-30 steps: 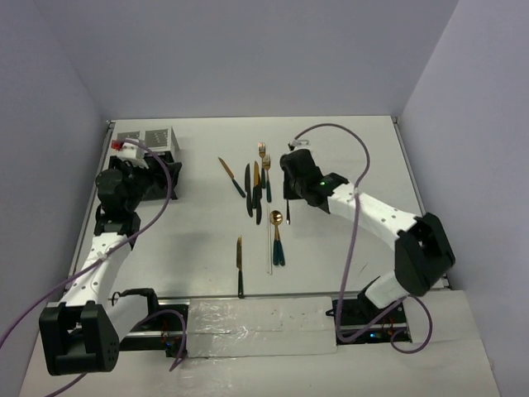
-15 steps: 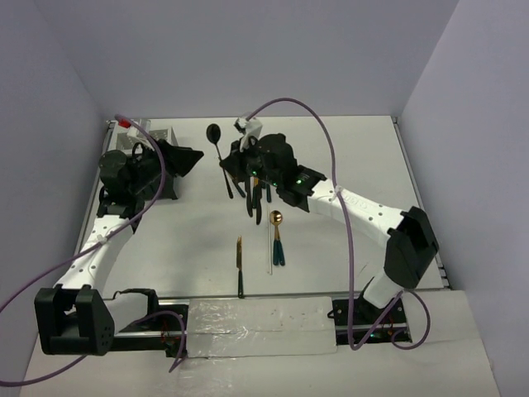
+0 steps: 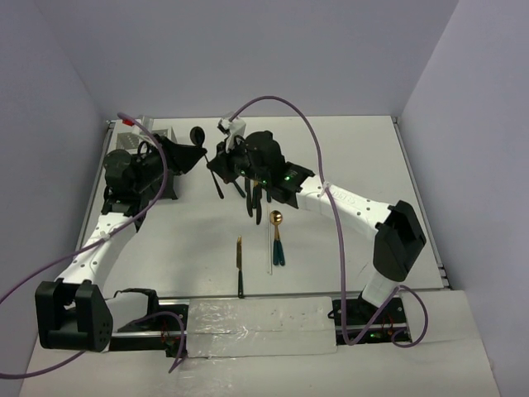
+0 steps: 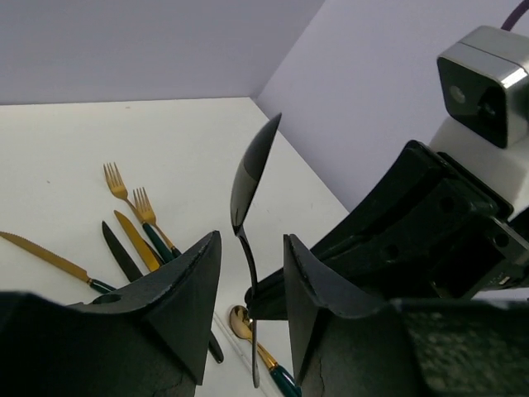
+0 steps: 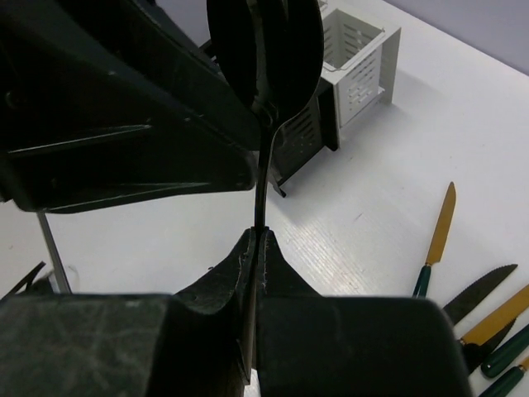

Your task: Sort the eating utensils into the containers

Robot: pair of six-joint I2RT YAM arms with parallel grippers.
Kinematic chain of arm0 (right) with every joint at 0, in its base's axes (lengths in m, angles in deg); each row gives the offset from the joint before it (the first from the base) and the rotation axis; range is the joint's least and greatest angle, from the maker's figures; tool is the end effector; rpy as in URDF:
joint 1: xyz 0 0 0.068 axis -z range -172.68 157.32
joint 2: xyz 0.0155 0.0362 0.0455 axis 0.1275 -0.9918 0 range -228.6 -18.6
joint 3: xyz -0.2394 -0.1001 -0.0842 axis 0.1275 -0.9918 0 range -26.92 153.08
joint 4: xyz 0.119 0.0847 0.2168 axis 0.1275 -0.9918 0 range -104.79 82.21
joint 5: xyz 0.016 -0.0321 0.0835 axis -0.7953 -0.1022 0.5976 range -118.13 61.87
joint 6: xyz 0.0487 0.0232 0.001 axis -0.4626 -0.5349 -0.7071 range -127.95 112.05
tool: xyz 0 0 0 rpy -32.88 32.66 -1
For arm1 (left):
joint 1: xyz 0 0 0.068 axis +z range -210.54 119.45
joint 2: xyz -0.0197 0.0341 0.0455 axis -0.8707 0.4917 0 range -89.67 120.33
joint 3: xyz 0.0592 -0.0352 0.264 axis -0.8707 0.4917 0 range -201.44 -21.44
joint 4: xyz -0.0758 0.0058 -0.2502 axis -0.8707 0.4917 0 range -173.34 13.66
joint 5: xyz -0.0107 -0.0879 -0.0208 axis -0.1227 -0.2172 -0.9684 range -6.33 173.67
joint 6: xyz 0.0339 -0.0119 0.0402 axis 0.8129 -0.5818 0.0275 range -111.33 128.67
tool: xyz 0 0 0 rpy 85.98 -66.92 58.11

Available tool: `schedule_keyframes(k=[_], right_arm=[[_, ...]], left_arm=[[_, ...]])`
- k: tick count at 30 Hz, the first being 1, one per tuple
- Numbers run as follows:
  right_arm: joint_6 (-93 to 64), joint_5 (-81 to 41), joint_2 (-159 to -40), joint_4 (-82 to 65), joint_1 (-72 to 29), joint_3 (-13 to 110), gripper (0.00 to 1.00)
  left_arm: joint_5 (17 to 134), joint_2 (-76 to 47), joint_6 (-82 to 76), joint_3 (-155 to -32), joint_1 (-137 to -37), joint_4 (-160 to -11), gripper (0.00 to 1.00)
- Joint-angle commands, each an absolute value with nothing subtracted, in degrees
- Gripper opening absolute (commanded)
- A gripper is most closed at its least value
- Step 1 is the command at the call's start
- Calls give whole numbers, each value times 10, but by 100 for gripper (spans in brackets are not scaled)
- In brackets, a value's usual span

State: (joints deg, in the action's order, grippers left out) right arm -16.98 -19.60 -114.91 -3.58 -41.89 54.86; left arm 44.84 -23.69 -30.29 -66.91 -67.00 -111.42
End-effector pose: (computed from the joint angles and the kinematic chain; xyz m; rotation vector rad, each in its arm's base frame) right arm 0.2628 0.3129 0.3529 -0.7347 1.6776 0.8613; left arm 0.2597 -0.0518 0.3385 0.1552 1.5645 -1.1171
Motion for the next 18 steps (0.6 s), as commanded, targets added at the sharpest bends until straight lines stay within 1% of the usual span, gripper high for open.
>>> schedule_keyframes(k=[1, 3, 5, 6, 8, 9, 11, 12, 15, 16, 17, 18], right_arm=[[-152, -179, -1141, -16, -427, 578, 0], [-149, -174, -1142, -17, -429, 581, 0], [-145, -169, -1149, -25, -429, 589, 0], [-143, -169, -1152, -28, -430, 591, 0], [-143, -171, -1154, -30, -430, 592, 0], [-143, -172, -1154, -29, -430, 591, 0], [-143, -174, -1153, -26, -430, 589, 0], [-143, -175, -1153, -26, -430, 589, 0], [-145, -182, -1154, -30, -430, 589, 0], [-146, -184, -1154, -34, -430, 590, 2], [-149, -185, -1157, -37, -428, 591, 11], [-152, -192, -1158, -40, -428, 593, 40]], left_arm=[[467, -234, -312, -685, -677, -1131, 45], [462, -233, -306, -685, -678, -1131, 45], [463, -234, -306, -686, -681, -1131, 43], [462, -233, -304, -687, -681, -1131, 37], [459, -233, -304, -687, -684, -1130, 28], [457, -234, -302, -686, -684, -1130, 21], [457, -235, -298, -686, -685, -1122, 9], [458, -237, -295, -688, -685, -1119, 0], [470, -237, -288, -693, -684, -1113, 0], [475, -237, -283, -695, -684, -1114, 0], [483, -237, -278, -699, -684, -1118, 0], [489, -237, -261, -701, -683, -1120, 0]])
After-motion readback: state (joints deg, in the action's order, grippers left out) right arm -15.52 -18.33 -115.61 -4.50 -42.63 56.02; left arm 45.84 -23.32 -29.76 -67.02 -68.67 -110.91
